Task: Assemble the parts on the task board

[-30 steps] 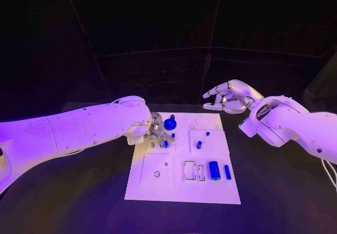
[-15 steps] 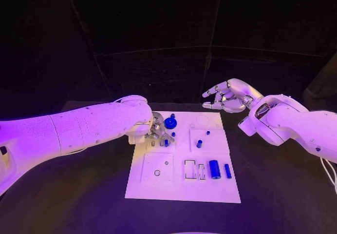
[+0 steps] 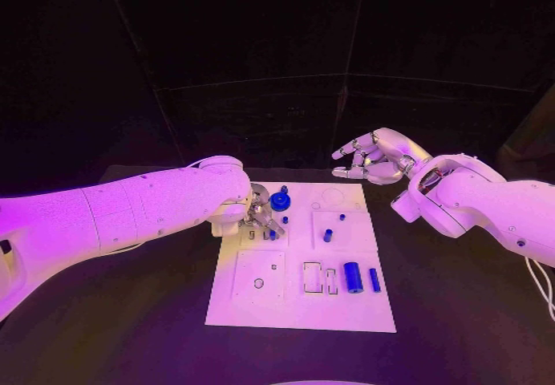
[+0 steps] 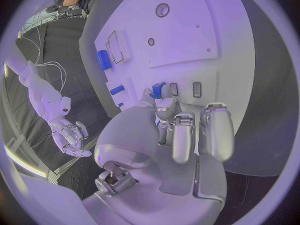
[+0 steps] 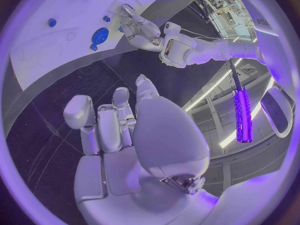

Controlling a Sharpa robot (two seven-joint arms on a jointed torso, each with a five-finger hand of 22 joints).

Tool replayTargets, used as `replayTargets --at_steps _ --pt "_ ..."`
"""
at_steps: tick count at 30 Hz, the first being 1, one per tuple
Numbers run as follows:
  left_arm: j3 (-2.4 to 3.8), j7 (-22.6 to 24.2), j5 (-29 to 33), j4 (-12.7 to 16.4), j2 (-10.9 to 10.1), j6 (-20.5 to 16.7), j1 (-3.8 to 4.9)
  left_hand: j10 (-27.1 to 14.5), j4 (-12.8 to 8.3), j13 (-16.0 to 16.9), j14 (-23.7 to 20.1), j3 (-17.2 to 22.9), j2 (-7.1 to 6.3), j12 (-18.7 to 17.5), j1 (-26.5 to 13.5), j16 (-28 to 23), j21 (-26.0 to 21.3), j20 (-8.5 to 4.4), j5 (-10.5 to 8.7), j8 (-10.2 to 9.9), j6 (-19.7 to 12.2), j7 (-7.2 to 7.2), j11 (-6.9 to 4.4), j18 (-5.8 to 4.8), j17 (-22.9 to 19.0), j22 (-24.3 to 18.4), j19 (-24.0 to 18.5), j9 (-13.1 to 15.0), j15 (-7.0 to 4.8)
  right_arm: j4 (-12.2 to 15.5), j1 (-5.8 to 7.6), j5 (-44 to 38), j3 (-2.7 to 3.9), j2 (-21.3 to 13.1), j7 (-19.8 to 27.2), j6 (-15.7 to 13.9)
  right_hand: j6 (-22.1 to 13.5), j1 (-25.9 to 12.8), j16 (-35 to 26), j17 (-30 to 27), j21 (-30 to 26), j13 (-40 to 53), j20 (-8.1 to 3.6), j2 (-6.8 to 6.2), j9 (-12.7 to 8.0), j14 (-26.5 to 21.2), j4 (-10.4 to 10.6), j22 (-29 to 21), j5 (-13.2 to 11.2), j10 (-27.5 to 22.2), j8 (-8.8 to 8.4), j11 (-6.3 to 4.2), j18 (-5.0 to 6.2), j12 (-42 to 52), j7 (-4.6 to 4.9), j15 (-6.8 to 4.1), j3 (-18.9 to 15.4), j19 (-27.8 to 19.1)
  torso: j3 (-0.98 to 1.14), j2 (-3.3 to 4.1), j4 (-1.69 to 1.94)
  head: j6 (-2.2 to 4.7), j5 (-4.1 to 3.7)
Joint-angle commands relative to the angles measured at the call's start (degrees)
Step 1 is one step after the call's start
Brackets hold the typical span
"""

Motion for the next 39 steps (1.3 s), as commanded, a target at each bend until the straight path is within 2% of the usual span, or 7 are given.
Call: replayTargets --at_steps 1,6,8,10,15,28,39 --pt "0.01 0.8 -0.3 0.2 -0.1 0.3 0.04 -0.4 -2.8 -0.4 6.0 3.6 1.12 -0.8 3.8 0.2 -0.2 -0.59 0.81 -0.7 -0.9 -0.21 -0.41 -0.5 15.1 -0.4 -0.1 -0.2 -0.44 0.0 0.11 -0.1 0.03 0.1 -0.1 0.5 0.2 0.1 -0.1 0.1 -0.4 -0.1 -0.08 0.58 -0.1 1.1 -0.2 -0.1 0.3 0.3 0.34 -0.24 0.5 0.3 -0.13 -0.24 -0.3 -0.1 -0.02 -0.01 0.03 -0.21 0.04" --pt "0.01 2.1 -0.3 0.7 -0.5 -0.6 0.03 -0.8 -6.4 -1.1 6.0 9.6 1.04 -1.8 5.9 0.2 -0.3 -0.64 2.06 -1.5 -1.7 0.24 -0.13 -0.5 15.1 -0.4 -0.2 -0.4 -0.31 -0.2 0.11 -0.1 0.03 0.1 -0.3 0.6 0.2 0.1 -0.1 0.1 -0.4 -0.1 -0.08 0.58 -0.1 1.1 -0.2 -0.1 0.3 0.3 0.34 -0.24 0.5 0.3 -0.13 -0.24 -0.3 -0.1 -0.04 0.03 -0.04 -0.3 0.05" --pt "0.01 2.7 -0.3 1.0 -0.8 -1.1 0.02 -0.5 -8.5 -1.4 6.0 16.6 -1.05 -2.2 2.9 0.2 -0.4 -0.04 2.03 -1.7 -1.6 0.58 0.37 -0.57 15.1 -0.4 -0.2 -0.1 -0.12 -0.3 0.11 -0.1 0.03 0.1 -0.3 0.7 0.2 0.1 -0.1 0.0 -0.4 -0.1 -0.08 0.58 -0.1 1.1 -0.2 -0.1 0.3 0.3 0.35 -0.24 0.5 0.3 -0.13 -0.24 -0.3 -0.1 -0.03 0.02 -0.01 -0.36 0.02" --pt "0.02 3.1 -0.3 1.5 -1.3 -1.9 0.02 0.1 -10.6 -1.5 6.0 31.4 -5.44 -2.2 -5.3 0.2 -0.4 -0.29 1.78 -1.0 -0.8 0.89 1.19 -0.33 15.1 -0.2 -0.2 0.9 -0.01 -0.3 0.11 -0.1 0.03 0.1 -0.4 0.8 0.2 0.2 -0.2 0.0 -0.4 -0.1 -0.08 0.58 -0.1 1.1 -0.2 -0.2 0.3 0.3 0.35 -0.25 0.52 0.2 -0.13 -0.24 -0.3 -0.2 -0.01 0.0 0.02 -0.43 0.02" --pt "0.03 3.8 -0.3 3.1 -2.8 -4.5 0.03 0.6 -11.7 -1.4 6.0 42.3 -9.28 -1.9 -10.4 0.2 -0.6 0.03 1.57 0.1 -1.3 0.72 0.43 -0.46 15.1 -0.1 -0.2 2.4 0.17 -0.6 0.11 -0.1 0.02 0.1 -0.5 0.9 0.2 0.2 -0.2 0.0 -0.4 -0.1 -0.08 0.58 -0.1 1.1 -0.2 -0.2 0.3 0.3 0.35 -0.25 0.52 0.2 -0.13 -0.24 -0.3 -0.2 0.01 -0.04 0.12 -0.46 0.01" --pt "-0.03 5.0 -0.9 8.5 -6.9 -16.8 -0.81 1.2 -12.2 -1.0 6.0 47.3 -10.75 -1.5 -12.0 0.2 -0.3 -0.14 1.71 1.2 -1.3 0.6 0.16 -0.58 15.1 0.6 0.2 3.6 0.08 -1.1 0.11 -0.1 0.01 0.3 -0.5 1.1 0.1 0.1 -0.2 0.0 -0.5 -0.2 -0.09 0.57 -0.1 1.1 -0.2 -0.2 0.4 0.2 0.36 -0.24 0.53 0.2 -0.12 -0.24 -0.4 -0.2 0.06 -0.05 0.29 -0.56 0.03" --pt "-0.08 4.3 -5.4 9.9 -8.2 -19.0 -2.69 1.5 -12.2 -0.9 6.0 48.2 -11.0 -1.3 -12.3 0.2 -0.2 -0.18 1.69 1.4 -1.2 0.57 0.12 -0.6 15.1 0.8 0.3 3.8 0.04 -1.2 0.1 -0.1 0.0 0.4 -0.2 1.4 0.1 0.1 -0.2 0.0 -0.5 -0.2 -0.09 0.57 -0.1 1.1 -0.2 -0.2 0.4 0.2 0.37 -0.23 0.53 0.2 -0.12 -0.24 -0.4 -0.2 -0.01 0.05 0.13 -0.7 0.17"
